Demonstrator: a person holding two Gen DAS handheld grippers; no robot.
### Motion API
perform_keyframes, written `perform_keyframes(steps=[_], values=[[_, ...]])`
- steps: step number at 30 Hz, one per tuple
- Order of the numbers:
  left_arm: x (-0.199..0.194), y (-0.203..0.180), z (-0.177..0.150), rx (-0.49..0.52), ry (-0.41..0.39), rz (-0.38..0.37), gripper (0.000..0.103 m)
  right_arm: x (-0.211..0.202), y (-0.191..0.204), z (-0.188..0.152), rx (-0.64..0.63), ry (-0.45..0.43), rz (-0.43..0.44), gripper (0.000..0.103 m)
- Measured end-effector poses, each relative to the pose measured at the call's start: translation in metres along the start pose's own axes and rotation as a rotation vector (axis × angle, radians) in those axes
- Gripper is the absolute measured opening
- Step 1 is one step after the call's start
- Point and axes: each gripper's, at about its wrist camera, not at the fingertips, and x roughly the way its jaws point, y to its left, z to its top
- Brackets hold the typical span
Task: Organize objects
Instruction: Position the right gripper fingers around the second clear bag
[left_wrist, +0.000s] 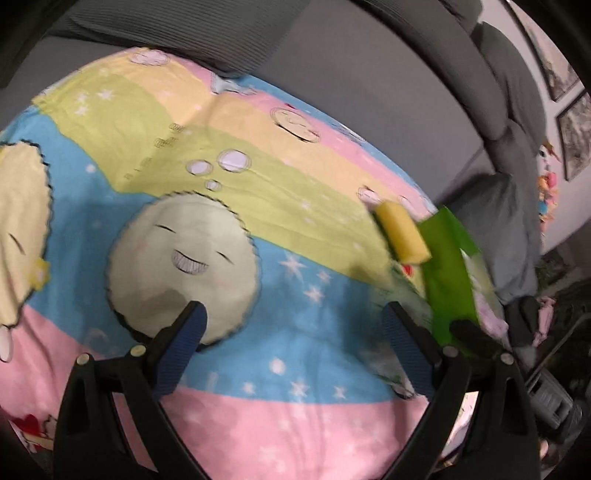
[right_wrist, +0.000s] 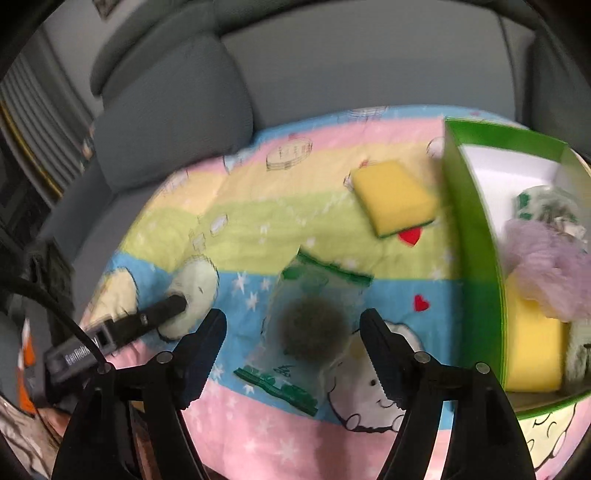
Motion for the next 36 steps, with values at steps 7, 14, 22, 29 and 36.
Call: perform_keyframes(steps=[7, 14, 22, 29, 36], values=[[0.018, -0.028, -0.005, 0.080, 0.042, -0.055, 0.095, -0.019, -0.031, 0.005, 0.224, -0.039, 0.080, 0.073], [0.045, -0.050, 0.000, 0.207, 0.096, -0.038, 0.095, 0.004, -0.023, 0.008, 0.202, 0.028, 0.146, 0.038], [0.041, -0.065, 0.004, 0.264, 0.059, -0.020, 0.095, 0.005, -0.026, 0.007, 0.155, 0.022, 0.258, 0.039], [0.047, -0.063, -0.006, 0.247, 0.099, -0.004, 0.095, -0.001, -0.026, 0.008, 0.166, 0.005, 0.205, 0.070], [0.043, -0.052, -0.006, 0.253, 0.075, 0.028, 0.095, -0.004, -0.025, 0.004, 0.052, -0.004, 0.287, 0.070]])
